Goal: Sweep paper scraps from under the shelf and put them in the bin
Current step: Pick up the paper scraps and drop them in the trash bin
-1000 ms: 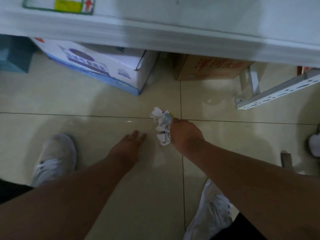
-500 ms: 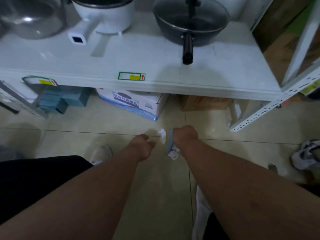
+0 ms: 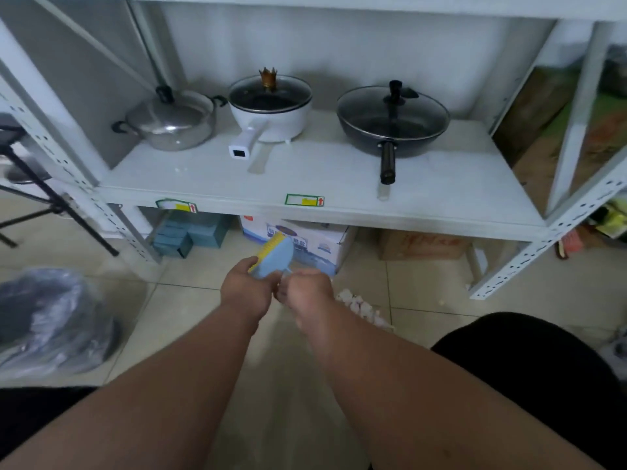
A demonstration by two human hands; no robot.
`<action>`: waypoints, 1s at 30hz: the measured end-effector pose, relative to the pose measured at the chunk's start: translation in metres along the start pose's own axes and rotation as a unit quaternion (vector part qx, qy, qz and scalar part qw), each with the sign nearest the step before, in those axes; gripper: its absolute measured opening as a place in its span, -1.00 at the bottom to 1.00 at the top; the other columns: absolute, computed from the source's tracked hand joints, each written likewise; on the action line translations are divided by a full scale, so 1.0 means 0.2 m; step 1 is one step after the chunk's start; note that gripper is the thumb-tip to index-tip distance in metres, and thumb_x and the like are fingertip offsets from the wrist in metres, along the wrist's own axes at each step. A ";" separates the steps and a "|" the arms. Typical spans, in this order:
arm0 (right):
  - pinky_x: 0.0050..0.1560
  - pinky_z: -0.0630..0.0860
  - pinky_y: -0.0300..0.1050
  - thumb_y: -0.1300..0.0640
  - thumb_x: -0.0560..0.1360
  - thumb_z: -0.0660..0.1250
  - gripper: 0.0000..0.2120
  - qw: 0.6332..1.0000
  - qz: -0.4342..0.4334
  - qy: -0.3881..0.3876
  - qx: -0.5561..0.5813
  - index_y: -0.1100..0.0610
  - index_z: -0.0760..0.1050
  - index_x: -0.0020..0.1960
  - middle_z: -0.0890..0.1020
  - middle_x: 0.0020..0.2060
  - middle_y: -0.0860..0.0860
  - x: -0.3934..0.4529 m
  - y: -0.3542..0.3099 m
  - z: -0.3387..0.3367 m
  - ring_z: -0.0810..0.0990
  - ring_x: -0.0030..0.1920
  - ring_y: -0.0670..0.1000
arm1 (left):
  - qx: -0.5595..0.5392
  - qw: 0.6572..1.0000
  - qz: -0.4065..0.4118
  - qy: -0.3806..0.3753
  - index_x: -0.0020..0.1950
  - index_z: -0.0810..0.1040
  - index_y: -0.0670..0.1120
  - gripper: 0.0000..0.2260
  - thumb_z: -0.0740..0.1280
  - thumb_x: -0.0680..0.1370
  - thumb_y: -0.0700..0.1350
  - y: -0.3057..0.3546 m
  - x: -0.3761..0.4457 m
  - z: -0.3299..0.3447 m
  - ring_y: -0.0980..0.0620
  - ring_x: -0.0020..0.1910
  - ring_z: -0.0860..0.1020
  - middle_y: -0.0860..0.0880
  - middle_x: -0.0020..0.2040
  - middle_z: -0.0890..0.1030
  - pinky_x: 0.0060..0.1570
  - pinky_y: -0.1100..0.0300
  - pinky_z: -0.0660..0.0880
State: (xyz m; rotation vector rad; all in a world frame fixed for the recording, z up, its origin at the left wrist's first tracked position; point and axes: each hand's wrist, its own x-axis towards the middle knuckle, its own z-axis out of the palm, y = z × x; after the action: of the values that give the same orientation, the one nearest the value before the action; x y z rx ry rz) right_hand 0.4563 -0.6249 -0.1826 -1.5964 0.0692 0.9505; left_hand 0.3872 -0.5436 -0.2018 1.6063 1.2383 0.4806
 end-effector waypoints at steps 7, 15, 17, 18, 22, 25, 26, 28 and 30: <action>-0.29 0.44 -0.13 0.31 0.50 0.35 -0.88 0.993 0.013 -0.111 -0.031 0.11 0.57 -0.10 0.60 -0.23 0.12 0.09 0.13 0.04 0.55 -0.33 0.04 | -0.108 0.993 -0.031 0.026 0.45 0.55 -0.08 -0.45 0.58 0.48 -0.28 -0.16 0.18 -0.04 -0.03 -0.04 0.67 -0.04 0.14 0.67 -0.01 0.12 0.57; -0.38 0.46 -0.19 0.14 0.42 0.39 -0.91 0.987 0.112 -0.071 -0.092 0.12 0.60 -0.09 0.56 -0.33 0.08 0.41 0.33 -0.06 0.51 -0.43 0.01 | -0.145 0.984 -0.088 -0.057 0.20 0.67 -0.02 -0.57 0.50 0.47 -0.45 -0.46 0.39 0.17 -0.05 -0.16 0.73 -0.18 -0.03 0.75 -0.08 0.05 0.69; -0.20 0.62 -0.05 0.12 0.42 0.38 -0.93 0.985 0.118 -0.053 -0.119 0.10 0.60 -0.12 0.62 -0.25 0.07 0.53 0.39 -0.14 0.60 -0.31 0.03 | -0.145 0.981 -0.101 -0.076 0.08 0.69 0.02 -0.58 0.51 0.42 -0.46 -0.55 0.44 0.24 -0.15 -0.11 0.73 -0.22 -0.03 0.74 -0.06 0.02 0.68; -0.14 0.65 -0.02 0.13 0.46 0.35 -0.96 0.984 0.124 -0.048 -0.121 0.08 0.57 -0.12 0.62 -0.21 0.08 0.60 0.43 -0.18 0.62 -0.28 0.03 | -0.144 0.980 -0.109 -0.088 0.05 0.69 0.01 -0.58 0.52 0.37 -0.45 -0.60 0.46 0.27 -0.21 -0.06 0.72 -0.25 -0.02 0.74 0.03 -0.06 0.66; -0.27 0.53 -0.07 0.25 0.52 0.37 -0.84 0.985 0.168 -0.004 -0.045 0.08 0.54 0.08 0.61 -0.10 0.19 0.83 0.59 -0.29 0.60 -0.30 0.08 | -0.133 0.968 -0.169 -0.131 0.21 0.58 -0.10 -0.58 0.43 0.48 -0.50 -0.80 0.54 0.36 -0.34 0.03 0.67 -0.34 0.07 0.67 0.07 -0.21 0.64; -0.08 0.53 0.00 0.29 0.49 0.37 -0.71 0.981 0.186 -0.024 -0.042 0.11 0.55 0.19 0.60 -0.01 0.19 0.94 0.73 -0.32 0.61 -0.08 0.17 | -0.120 0.956 -0.213 -0.160 0.31 0.48 -0.17 -0.57 0.28 0.56 -0.57 -0.93 0.56 0.43 -0.24 -0.09 0.64 -0.25 -0.02 0.63 -0.18 -0.06 0.65; -0.07 0.51 0.00 0.33 0.48 0.36 -0.74 0.979 0.199 -0.025 -0.036 0.10 0.58 0.13 0.60 -0.03 0.18 0.96 0.77 -0.31 0.59 -0.07 0.16 | -0.110 0.952 -0.223 -0.176 0.33 0.45 -0.17 -0.57 0.26 0.57 -0.57 -0.96 0.57 0.45 -0.20 -0.11 0.63 -0.22 -0.04 0.62 -0.17 -0.09 0.64; -0.07 0.47 0.01 0.37 0.46 0.34 -0.74 0.975 0.221 -0.018 -0.035 0.06 0.60 0.02 0.60 -0.10 0.15 1.00 0.85 -0.32 0.57 -0.07 0.15 | -0.040 0.949 -0.249 -0.189 0.30 0.46 -0.08 -0.57 0.28 0.58 -0.52 -0.99 0.59 0.49 -0.18 -0.09 0.65 -0.18 -0.01 0.63 -0.07 -0.12 0.68; 0.10 0.53 0.01 0.33 0.46 0.35 -0.66 0.971 0.220 -0.033 -0.090 0.12 0.57 0.21 0.62 0.00 0.12 1.03 0.91 -0.34 0.60 0.05 0.17 | 0.040 0.948 -0.254 -0.190 0.25 0.46 0.00 -0.58 0.29 0.57 -0.47 -1.01 0.62 0.51 -0.16 -0.08 0.66 -0.17 0.03 0.63 -0.10 -0.03 0.70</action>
State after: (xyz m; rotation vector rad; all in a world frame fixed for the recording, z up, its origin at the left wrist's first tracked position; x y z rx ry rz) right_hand 0.5319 -0.6418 -0.4552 -1.7506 0.3087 1.3842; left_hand 0.4191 -0.4893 -0.4527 1.2938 1.3156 -0.1996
